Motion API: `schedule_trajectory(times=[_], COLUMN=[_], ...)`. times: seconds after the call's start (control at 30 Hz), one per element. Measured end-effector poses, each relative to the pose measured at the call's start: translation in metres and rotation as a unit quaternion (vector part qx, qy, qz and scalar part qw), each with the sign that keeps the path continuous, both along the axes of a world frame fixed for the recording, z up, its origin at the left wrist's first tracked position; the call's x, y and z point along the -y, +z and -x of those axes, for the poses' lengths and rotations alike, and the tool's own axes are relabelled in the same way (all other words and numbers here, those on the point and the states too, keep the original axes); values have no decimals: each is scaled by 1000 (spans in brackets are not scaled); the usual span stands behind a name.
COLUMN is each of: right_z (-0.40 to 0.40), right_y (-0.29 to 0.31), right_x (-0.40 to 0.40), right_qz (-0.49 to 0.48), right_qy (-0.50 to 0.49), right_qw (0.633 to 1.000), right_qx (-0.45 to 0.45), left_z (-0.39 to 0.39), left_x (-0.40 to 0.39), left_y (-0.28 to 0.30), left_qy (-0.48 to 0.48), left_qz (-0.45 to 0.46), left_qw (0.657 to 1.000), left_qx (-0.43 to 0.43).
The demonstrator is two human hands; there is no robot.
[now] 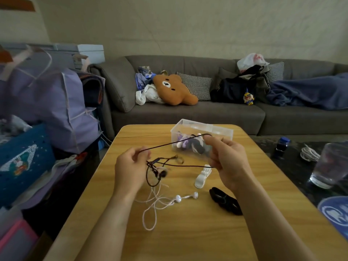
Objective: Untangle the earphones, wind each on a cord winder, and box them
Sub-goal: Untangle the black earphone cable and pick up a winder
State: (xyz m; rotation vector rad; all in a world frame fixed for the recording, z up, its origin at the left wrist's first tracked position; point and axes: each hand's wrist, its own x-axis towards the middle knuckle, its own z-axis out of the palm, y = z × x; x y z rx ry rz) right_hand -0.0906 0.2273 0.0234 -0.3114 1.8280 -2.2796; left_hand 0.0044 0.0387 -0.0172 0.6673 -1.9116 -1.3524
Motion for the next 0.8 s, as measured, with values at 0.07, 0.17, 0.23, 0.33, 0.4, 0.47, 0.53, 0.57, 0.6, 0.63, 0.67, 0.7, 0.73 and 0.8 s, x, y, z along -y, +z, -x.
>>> schedule_trajectory(times=[0.07, 0.17, 0.23, 0.33, 0.4, 0.47, 0.53, 0.57, 0.6, 0.63, 0.67, 0.7, 0.73, 0.8], right_z=[0, 0, 0, -1, -1, 0, 3, 4, 5, 5, 6, 6, 7, 7], right_y=[-2, -6, -7, -3, -1, 0, 0, 1, 2, 3, 5, 6, 6, 2], right_x=[-3, -4, -1, -1, -2, -4, -8, -11, -14, -17, -19, -21, -22, -22], right_qz=[-48, -53, 56, 200, 196, 167, 131, 102, 59, 8, -36, -58, -45, 102], right_qy=[-34, -93, -38, 68, 75, 55, 15, -13, -48, -89, -131, -164, -174, -104], right_qw=[997, 991, 997, 955, 950, 963, 976, 984, 990, 993, 990, 985, 984, 984], right_qx=[-48, -75, 22, 209, 232, 206, 172, 149, 117, 81, 46, 20, 16, 101], left_z=[-1, -4, -5, -6, -8, -10, -11, -11, -11, -11, -11, -12, -12, -14], left_x=[-1, -3, -3, -3, -3, -3, -3, -1, 1, 3, 5, 7, 8, 7], left_y=[4, 8, 9, 10, 13, 15, 17, 17, 16, 15, 14, 12, 12, 12], left_qy=[-5, -39, -55, -93, -113, -123, -126, -121, -114, -108, -102, -95, -90, -84], left_qz=[-85, -178, -203, -219, -198, -178, -186, -198, -216, -235, -249, -258, -266, -289], left_qw=[996, 982, 977, 971, 972, 972, 970, 970, 968, 965, 963, 961, 959, 953], left_qx=[-26, -45, -37, 10, 59, 88, 88, 76, 60, 44, 33, 28, 24, 21])
